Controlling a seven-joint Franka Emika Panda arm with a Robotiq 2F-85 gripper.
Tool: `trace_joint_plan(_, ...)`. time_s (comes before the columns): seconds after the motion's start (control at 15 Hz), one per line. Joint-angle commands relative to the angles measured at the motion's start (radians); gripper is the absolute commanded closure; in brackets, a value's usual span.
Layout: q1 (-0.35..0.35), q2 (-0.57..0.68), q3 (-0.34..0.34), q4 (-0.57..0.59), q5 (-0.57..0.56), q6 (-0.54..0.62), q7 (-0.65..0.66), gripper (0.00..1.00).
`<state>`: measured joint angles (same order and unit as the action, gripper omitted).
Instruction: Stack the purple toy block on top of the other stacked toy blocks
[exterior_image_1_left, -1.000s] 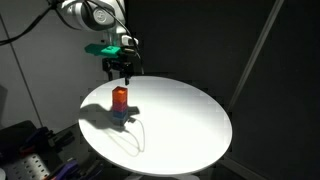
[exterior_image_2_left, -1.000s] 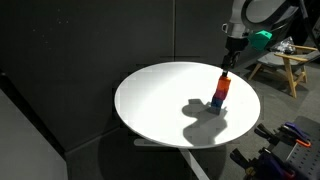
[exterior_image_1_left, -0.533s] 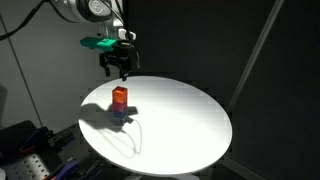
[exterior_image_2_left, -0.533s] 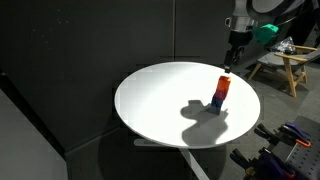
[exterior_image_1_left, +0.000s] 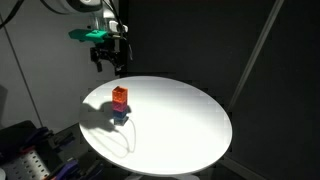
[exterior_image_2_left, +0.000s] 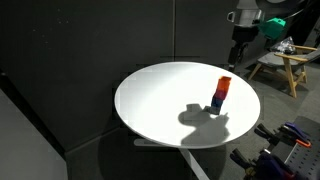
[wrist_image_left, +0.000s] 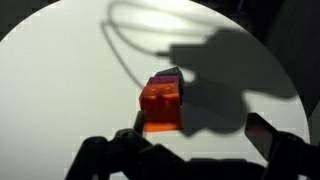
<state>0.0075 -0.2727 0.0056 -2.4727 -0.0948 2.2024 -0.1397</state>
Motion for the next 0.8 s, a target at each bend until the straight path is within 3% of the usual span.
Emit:
trace_joint_plan(0.0,0.006,-0.059,0.016,-0.041,-0.021,-0.011,0.035,0.0)
trace_joint_plan(0.4,-0.002,-0.109,0.039,-0.087,-0.018,0.004,0.146,0.0)
trace_joint_plan(0.73,0.007,-0.161,0.038,-0.105,0.008,-0.048,0.167,0.0)
